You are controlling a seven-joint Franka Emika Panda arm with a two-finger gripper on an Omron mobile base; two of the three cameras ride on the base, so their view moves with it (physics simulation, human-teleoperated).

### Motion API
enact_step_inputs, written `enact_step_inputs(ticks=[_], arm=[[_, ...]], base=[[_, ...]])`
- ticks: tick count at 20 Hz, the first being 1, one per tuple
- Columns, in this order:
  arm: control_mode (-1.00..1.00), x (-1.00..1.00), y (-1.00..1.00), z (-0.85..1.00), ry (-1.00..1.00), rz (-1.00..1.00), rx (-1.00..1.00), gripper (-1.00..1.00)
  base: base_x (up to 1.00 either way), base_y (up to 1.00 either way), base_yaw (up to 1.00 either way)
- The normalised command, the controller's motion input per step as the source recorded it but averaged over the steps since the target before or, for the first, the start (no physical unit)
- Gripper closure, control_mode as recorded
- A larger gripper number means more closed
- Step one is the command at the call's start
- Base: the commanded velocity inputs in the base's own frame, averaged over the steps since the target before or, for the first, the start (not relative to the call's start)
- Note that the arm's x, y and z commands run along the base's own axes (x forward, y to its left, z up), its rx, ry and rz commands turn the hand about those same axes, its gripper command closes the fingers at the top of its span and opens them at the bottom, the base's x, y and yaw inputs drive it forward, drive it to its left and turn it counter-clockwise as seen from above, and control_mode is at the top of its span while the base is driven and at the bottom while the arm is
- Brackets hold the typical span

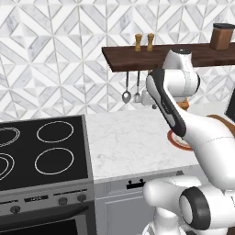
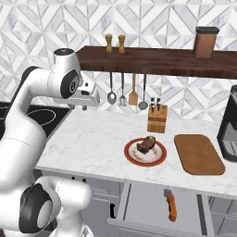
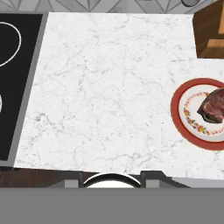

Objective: Pick up the knife from the drawer and place it on the cutting board. Then place the meat from the plate to the cutting board.

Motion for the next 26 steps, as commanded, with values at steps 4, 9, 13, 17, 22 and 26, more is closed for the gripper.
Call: enact_step_inputs(ticks=[4,9,13,17,22,26], arm=[[-1.0,-0.05,0.0,-0.08,0.0,0.0,0.0,-1.0],[-1.0,-0.57,-0.11,-0.83,-0.05,0.0,-0.03,-1.0],[-1.0,-0.3,-1.0,-1.0,0.04,-0.01,0.0,-1.0],[-1.0,0.0,-1.0,-0.98,0.19,-0.09,0.01,-1.0],[-1.0,-0.21,-1.0,-0.4,0.07,-0.11,0.0,-1.0],[-1.0,-0.28,-1.0,-0.48,0.13,-0.1,0.0,-1.0]], base=[[0.0,0.0,0.0],[0.0,0.0,0.0],[0.0,0.0,0.0],[0.0,0.0,0.0],[0.0,0.0,0.0],[0.0,0.0,0.0]])
